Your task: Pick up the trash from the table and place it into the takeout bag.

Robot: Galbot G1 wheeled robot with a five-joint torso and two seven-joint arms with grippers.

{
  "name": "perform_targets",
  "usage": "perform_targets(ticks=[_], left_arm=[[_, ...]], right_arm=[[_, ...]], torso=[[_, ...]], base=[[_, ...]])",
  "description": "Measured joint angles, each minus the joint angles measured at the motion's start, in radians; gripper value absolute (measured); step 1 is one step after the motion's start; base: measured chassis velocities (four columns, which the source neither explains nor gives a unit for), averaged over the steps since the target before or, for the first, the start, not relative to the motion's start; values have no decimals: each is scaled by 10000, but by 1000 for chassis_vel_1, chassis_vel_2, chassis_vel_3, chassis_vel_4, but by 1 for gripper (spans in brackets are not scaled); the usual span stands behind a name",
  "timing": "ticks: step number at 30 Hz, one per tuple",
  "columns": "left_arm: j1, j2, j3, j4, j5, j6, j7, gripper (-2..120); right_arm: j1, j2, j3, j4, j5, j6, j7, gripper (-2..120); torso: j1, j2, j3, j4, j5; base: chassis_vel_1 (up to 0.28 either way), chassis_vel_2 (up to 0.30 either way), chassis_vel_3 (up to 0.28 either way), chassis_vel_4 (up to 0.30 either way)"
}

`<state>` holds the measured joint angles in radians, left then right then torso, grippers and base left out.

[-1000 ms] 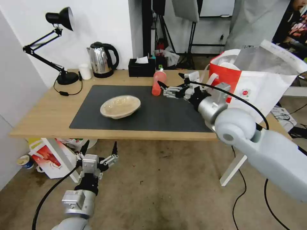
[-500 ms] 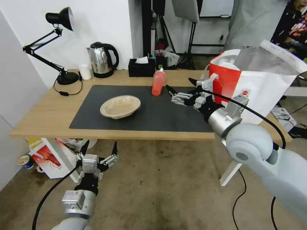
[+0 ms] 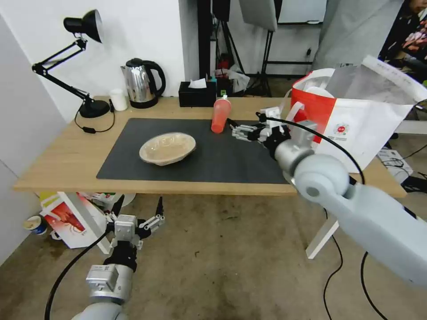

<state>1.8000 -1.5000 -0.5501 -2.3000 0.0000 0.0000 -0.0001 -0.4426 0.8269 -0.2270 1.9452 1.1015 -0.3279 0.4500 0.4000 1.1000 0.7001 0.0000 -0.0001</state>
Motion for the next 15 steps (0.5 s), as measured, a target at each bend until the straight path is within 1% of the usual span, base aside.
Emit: perform_targets(ticks=[1,3,5,9,15], left_arm=[[0,0,0,0,0,0,0,100],[-1,0,0,0,0,0,0,100],[0,0,1,0,0,0,0,100],[0,0,0,0,0,0,0,100],[-1,0,0,0,0,0,0,100]], right_arm=[[0,0,0,0,0,0,0,100],[242,308,-149,-469,35,-35,7,100],[286,381,-180,-584,38,-50,9,100],[523,849,-436,-1295,47,-108,14,100],[687,1076,-552,-1722,131,-217,58,100]], torso=[[0,0,0,0,0],[0,0,0,1,0],[0,0,0,1,0],[0,0,0,0,0],[0,0,0,-1,0]], base=[[0,0,0,0],[0,0,0,0],[0,0,0,0],[0,0,0,0],[0,0,0,0]])
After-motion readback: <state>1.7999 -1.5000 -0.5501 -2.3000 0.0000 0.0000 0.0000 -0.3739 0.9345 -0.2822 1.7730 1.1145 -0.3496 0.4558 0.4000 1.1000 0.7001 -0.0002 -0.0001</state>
